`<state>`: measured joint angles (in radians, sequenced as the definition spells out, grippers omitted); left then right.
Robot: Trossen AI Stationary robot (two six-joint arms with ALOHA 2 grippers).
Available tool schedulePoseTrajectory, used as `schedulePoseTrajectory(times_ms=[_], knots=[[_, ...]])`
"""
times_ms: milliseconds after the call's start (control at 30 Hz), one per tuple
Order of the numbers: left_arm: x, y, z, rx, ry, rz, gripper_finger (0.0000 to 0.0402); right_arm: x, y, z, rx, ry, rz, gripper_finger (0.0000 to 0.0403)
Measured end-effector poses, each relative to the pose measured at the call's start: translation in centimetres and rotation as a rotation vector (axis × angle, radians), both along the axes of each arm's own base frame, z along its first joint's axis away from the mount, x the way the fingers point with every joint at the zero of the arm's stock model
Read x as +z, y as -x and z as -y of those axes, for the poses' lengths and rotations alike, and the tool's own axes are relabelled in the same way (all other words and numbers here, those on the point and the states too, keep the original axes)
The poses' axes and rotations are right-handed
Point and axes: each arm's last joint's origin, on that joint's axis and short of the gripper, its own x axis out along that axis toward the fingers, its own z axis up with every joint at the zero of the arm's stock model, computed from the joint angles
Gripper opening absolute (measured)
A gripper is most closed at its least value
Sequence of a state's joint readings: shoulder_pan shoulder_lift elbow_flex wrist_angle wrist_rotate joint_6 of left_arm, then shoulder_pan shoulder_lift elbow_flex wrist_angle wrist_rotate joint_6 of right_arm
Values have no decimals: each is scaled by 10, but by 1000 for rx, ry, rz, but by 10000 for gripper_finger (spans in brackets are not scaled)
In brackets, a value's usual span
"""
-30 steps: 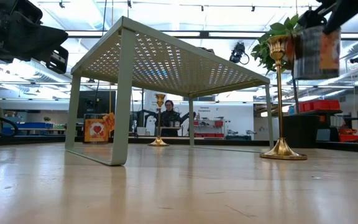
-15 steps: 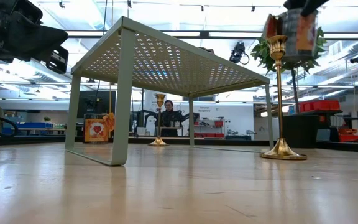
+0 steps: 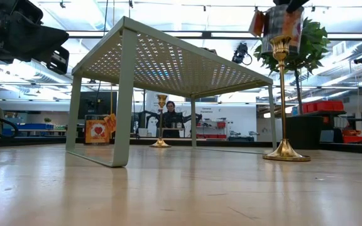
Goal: Pick & Place candle stick holders
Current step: Put the bottom silver scented candle on the shelf
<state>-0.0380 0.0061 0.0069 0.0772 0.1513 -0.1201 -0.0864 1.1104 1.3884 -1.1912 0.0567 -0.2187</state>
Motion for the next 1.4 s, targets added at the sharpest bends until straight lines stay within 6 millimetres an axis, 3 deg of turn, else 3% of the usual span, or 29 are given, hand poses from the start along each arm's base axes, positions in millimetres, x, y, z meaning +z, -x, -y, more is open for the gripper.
schedulePoseTrajectory(times_ms=[567, 1400], knots=[[0, 0, 0, 0, 0, 0, 25, -9, -32, 0, 107, -44, 21, 365], [0, 0, 0, 0, 0, 0, 25, -37, -80, 16, -163, -213, -10, 365]])
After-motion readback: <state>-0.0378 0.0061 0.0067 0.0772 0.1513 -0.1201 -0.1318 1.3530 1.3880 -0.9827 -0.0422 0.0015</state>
